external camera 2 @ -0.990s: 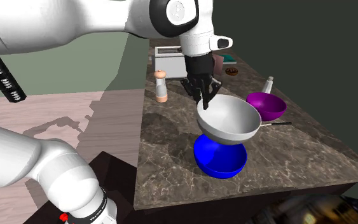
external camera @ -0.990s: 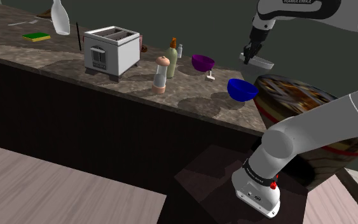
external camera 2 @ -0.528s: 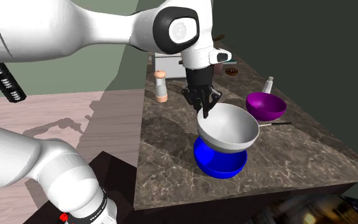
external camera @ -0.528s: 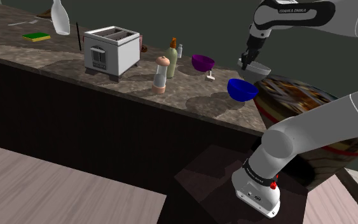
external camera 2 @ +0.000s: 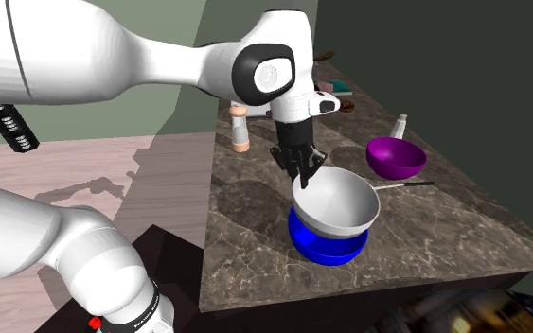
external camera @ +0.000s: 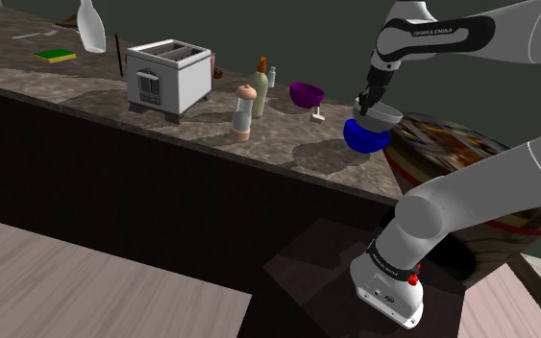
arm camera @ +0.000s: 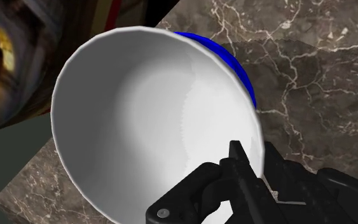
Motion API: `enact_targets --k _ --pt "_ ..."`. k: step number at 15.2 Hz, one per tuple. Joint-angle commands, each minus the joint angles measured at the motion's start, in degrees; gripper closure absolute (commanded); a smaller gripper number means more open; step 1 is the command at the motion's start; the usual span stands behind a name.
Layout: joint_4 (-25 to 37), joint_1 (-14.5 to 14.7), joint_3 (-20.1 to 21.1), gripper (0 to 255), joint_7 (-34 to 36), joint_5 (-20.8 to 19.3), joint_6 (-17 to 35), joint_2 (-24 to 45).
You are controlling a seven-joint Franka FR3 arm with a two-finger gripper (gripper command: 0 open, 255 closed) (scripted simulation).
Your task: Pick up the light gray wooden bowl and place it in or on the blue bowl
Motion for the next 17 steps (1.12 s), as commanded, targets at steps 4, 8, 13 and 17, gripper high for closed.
enact_targets --k 4,8,13,17 --pt "-2.2 -0.2 -0.4 255 0.3 -0.4 2.3 0.1" --pt "-2.2 -0.2 -0.4 255 0.3 -0.4 2.3 0.1" --pt "-2.2 -0.2 -0.4 0 0.3 -0.4 2.3 0.1" --pt "0.9 0.1 0.6 0 0.2 0.2 -1.6 -0.7"
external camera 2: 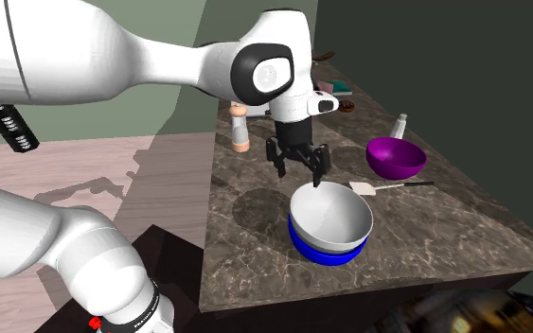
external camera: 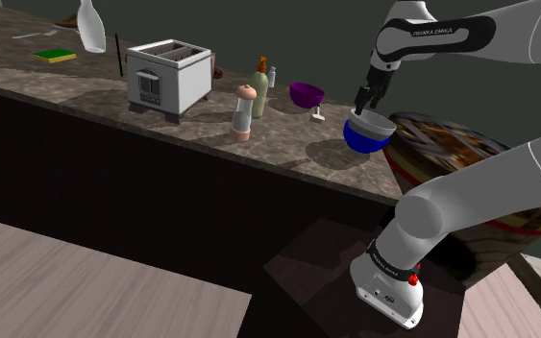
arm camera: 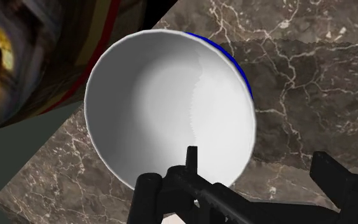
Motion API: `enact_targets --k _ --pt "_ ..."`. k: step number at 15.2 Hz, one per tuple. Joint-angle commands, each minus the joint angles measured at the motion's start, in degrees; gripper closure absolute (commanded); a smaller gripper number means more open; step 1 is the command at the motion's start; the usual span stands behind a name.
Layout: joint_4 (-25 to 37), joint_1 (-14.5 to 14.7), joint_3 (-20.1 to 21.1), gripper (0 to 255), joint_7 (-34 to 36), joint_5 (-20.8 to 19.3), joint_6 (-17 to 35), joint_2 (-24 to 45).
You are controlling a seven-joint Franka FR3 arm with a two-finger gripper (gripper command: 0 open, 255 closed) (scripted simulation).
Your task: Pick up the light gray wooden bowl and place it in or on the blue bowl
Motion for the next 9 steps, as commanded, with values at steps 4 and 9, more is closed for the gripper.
enact_targets --k 4,9 --pt "4.0 0.3 1.2 0 -0.2 0.7 -5.1 -0.9" --pt "4.0 0.3 1.2 0 -0.2 0.7 -5.1 -0.9"
